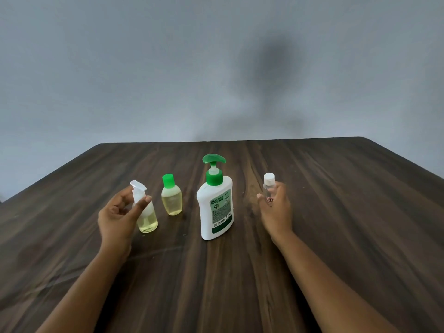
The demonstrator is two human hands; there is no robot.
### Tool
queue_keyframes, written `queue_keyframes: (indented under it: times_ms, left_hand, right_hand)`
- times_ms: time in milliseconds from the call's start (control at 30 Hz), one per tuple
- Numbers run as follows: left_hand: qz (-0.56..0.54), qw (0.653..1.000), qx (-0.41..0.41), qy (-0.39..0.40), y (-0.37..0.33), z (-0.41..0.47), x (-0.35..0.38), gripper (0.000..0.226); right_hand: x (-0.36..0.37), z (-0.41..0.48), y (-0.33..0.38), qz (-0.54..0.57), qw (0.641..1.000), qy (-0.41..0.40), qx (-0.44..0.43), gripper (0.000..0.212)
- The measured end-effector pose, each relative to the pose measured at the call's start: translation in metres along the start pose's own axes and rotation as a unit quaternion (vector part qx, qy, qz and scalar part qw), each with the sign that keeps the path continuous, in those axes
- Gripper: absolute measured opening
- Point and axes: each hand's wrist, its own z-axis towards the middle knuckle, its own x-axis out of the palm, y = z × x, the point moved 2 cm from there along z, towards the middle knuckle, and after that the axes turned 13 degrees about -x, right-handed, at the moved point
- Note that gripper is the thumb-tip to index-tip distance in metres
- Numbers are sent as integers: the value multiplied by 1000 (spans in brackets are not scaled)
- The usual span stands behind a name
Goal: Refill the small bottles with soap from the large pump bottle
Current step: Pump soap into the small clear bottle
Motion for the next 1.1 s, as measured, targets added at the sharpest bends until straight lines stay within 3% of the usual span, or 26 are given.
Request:
queue_keyframes:
  times_ms: [100, 167, 233, 267, 333, 367, 467, 567, 633, 833, 933, 1100]
  left_hand:
    - [-61, 997, 25, -30, -10, -1, -8, 26]
    - [-155, 981, 53, -106, -26, -4, -19, 18]
    - [-214, 954, 132, -162, -47, -21, -25, 15]
    - [-203, 951, 182, -147, -59, -37, -20, 15]
    - [-125, 959, 254, -35, -74, -75, 2, 14]
    - [-84, 964, 248, 56, -78, -91, 15, 12]
    - [-61, 942, 116, 308, -81, -113, 47, 23]
    - [-34, 904, 80, 419, -78, -113, 65, 41]
    - [-8, 894, 80, 441, -76, -113, 72, 45]
    - [-73, 909, 57, 406, -75, -109, 78, 29]
    - [-98, 947, 50, 301, -77, -119, 80, 24]
    - [-95, 989, 53, 101, -73, -129, 83, 45]
  right_hand:
    - [-1, 0, 2, 26, 999, -27, 1, 19]
    - [-5, -4, 12, 93, 994, -59, -28, 14]
    - [-10, -10, 28, 161, 976, -86, -117, 14]
    - [-12, -14, 35, 174, 966, -79, -173, 16]
    - [-12, -23, 46, 164, 947, -31, -274, 16]
    - [-11, -28, 50, 155, 939, -5, -308, 17]
    - [-7, -40, 60, 167, 917, 50, -358, 28]
    - [-5, -46, 67, 193, 900, 78, -383, 36]
    - [-5, -47, 70, 214, 892, 85, -390, 41]
    - [-4, -49, 73, 252, 887, 109, -372, 46]
    - [-4, -49, 72, 211, 896, 88, -381, 47]
    - [-8, -49, 75, 103, 884, 28, -456, 40]
